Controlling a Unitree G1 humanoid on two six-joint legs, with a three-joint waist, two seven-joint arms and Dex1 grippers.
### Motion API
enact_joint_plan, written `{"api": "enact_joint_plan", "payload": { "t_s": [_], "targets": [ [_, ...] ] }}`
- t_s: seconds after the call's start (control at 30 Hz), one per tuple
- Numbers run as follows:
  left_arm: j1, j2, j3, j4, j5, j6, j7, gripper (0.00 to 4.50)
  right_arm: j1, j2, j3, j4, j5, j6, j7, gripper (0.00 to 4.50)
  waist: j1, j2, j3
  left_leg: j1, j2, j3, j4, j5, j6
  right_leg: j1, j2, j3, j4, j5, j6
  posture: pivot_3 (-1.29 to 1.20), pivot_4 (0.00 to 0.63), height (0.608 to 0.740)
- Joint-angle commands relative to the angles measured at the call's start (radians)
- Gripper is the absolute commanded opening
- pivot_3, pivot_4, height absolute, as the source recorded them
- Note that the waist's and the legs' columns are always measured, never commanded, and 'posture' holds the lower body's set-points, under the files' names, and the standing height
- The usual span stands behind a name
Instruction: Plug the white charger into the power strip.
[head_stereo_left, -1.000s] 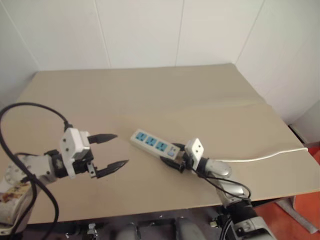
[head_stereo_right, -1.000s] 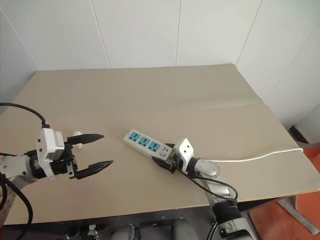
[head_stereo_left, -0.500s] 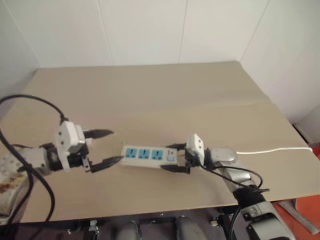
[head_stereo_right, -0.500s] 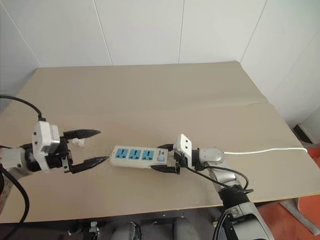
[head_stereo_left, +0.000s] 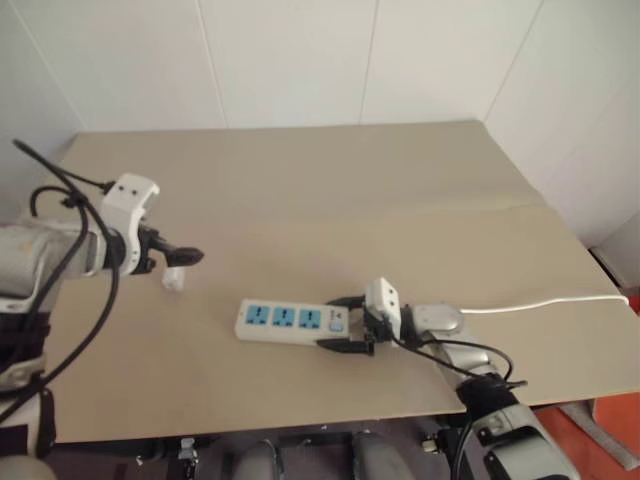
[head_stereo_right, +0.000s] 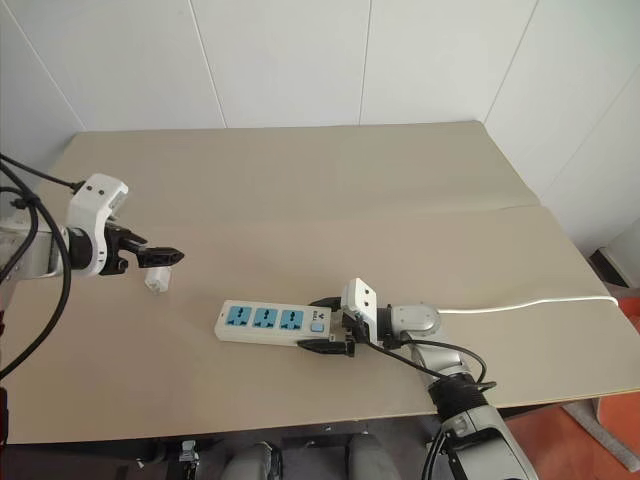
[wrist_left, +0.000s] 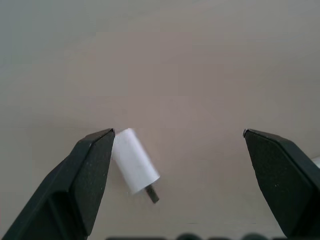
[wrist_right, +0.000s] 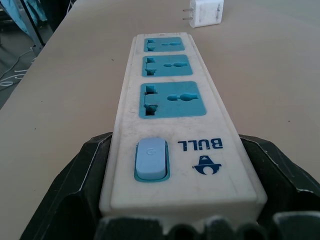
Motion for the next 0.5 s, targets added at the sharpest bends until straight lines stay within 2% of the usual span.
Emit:
{"api": "enact_joint_plan", "payload": {
  "t_s": [0.03, 0.33, 0.5],
  "targets": [
    [-0.063, -0.009, -0.005, 0.049, 0.045, 0.100, 0.050, 4.50, 0.020, -0.002, 0.011, -0.028, -0.004, -0.006, 0.002, 3.47, 0.001, 0.000, 0.000, 0.000, 0.000, 0.000, 0.000, 0.000, 0.000, 0.000, 0.000, 0.000, 0.000, 0.000, 0.000, 0.00, 0.150, 0.740],
    [-0.054, -0.023, 0.009, 0.032, 0.054, 0.122, 0.058, 4.50, 0.003, -0.001, 0.012, -0.020, -0.011, -0.003, 0.001, 3.47, 0.001, 0.000, 0.000, 0.000, 0.000, 0.000, 0.000, 0.000, -0.001, 0.000, -0.001, 0.000, 0.001, 0.000, 0.000, 0.00, 0.150, 0.740],
    [-0.074, -0.042, 0.001, 0.095, 0.056, 0.161, 0.065, 4.50, 0.008, 0.001, 0.014, -0.025, -0.013, -0.004, -0.001, 3.47, 0.001, 0.000, 0.000, 0.000, 0.000, 0.000, 0.000, 0.000, -0.001, -0.001, -0.001, 0.000, 0.001, 0.000, 0.000, 0.00, 0.150, 0.740]
  ]
}}
